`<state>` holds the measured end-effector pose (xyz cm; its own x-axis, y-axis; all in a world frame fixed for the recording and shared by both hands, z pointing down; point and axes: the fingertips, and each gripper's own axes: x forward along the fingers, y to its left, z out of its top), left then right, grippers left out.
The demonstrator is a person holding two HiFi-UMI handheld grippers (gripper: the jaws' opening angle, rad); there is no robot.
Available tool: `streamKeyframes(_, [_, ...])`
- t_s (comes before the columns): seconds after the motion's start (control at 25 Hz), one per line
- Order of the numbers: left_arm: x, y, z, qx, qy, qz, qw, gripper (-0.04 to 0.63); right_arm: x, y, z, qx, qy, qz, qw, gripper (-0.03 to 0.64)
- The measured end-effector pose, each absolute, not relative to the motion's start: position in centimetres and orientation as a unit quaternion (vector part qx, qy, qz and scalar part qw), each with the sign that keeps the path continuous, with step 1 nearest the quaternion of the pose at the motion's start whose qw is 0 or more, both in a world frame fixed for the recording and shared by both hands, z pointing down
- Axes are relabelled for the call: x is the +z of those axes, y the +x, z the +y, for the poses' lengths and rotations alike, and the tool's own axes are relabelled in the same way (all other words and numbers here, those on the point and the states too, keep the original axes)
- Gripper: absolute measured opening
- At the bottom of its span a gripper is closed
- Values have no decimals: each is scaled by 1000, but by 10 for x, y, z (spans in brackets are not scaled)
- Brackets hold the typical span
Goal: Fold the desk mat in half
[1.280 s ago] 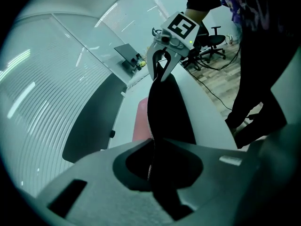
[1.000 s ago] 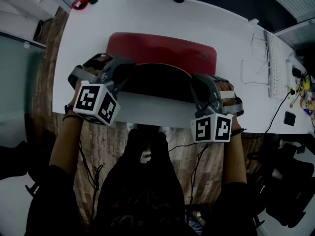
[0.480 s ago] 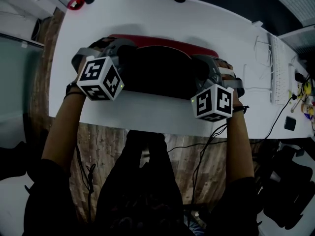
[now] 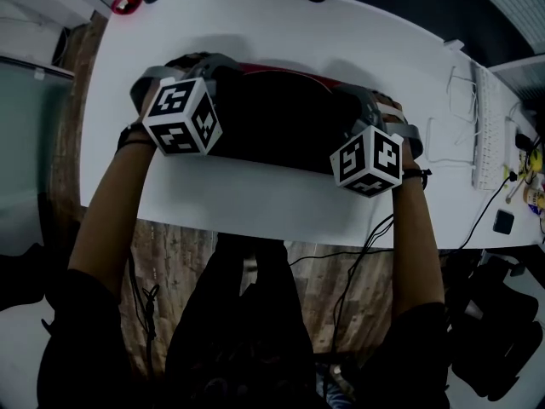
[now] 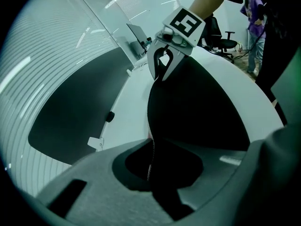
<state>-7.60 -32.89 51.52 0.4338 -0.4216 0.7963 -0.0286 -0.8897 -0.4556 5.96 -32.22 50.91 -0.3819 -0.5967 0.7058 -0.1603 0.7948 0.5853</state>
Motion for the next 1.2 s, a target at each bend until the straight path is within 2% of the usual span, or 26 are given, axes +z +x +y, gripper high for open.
streamKeyframes(0.4, [541,-77,-336,-524,-827,124,162,37,533,59,-329,-199,213,-803,520,51])
streamKeyframes(1.2, [556,-75,-350,-521,-832,120,149,61,547,61,-342,-185,209,-810,515,80])
